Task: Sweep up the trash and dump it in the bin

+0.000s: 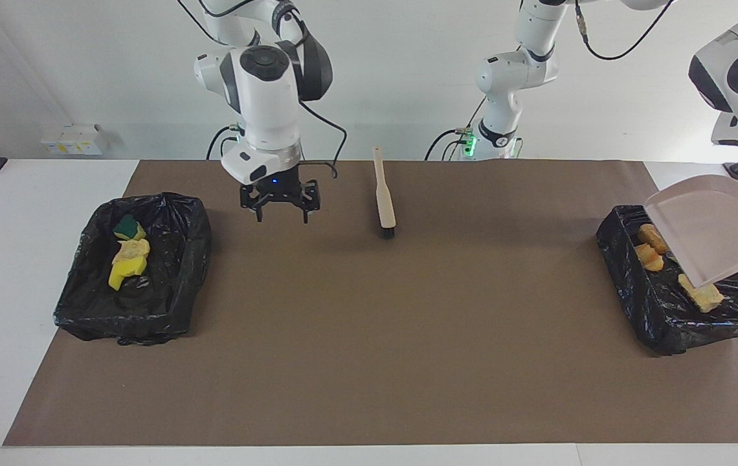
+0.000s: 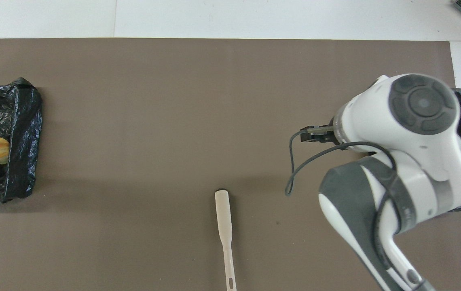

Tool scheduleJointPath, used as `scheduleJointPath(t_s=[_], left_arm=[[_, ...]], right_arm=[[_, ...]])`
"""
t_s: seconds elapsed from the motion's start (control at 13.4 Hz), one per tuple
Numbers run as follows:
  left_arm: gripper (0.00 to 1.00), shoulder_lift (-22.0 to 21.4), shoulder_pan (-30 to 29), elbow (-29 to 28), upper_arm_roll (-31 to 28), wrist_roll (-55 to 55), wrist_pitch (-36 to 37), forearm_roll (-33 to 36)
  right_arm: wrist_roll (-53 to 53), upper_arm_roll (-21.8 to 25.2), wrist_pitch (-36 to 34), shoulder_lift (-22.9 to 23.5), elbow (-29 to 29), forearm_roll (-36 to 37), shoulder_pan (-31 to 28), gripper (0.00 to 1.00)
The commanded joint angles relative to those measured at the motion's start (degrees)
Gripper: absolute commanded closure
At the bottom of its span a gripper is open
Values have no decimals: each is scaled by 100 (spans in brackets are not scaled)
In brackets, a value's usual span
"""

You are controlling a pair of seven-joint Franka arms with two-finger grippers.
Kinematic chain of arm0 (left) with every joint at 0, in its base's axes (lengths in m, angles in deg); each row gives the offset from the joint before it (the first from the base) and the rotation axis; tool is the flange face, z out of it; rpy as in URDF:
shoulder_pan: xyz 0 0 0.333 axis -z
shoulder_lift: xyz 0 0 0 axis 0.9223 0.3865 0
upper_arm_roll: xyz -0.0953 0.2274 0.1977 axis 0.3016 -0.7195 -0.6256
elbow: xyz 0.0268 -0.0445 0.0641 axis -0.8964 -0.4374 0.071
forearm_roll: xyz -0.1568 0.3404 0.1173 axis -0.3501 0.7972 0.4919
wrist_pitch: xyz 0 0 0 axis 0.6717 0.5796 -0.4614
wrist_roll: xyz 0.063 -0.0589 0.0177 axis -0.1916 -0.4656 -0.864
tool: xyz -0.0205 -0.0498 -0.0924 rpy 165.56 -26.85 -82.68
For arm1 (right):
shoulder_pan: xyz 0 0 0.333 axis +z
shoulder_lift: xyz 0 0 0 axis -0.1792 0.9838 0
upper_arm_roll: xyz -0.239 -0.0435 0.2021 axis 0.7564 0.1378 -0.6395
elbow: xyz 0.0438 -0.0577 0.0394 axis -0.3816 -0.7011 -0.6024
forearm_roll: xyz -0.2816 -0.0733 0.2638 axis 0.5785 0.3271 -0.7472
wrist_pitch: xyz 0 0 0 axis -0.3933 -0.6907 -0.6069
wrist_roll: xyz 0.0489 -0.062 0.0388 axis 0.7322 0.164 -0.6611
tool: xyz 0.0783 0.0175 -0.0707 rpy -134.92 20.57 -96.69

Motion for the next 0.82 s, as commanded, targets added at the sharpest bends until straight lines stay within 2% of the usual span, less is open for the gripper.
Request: scheduleJointPath(t_s=[0.0,0.15,0.3,0.6,0.75], left_arm=[[100,-397,-31,-755,-18,-817,-90,-917],[100,-477,101,-1240,0,-1888,-186,-1375],[100,-477,434,-1574,-9,-2900,-432,-1666],[100,-232,996,-1970,-9,-4763,-1029,-2150],[100,-118,1461,-2006,0,-5922,-1250,-2369]], right_arm=[[-347,-66,-391,-272,-14,-134,-385,0],[-357,56,-760,-413,187,-415,-614,0],[-366,380,-1191,-423,372,-783,-677,0],[-348,541,-1149,-502,258,-812,-729,0],[-374,541,-1210,-537,232,-812,-1018,0]])
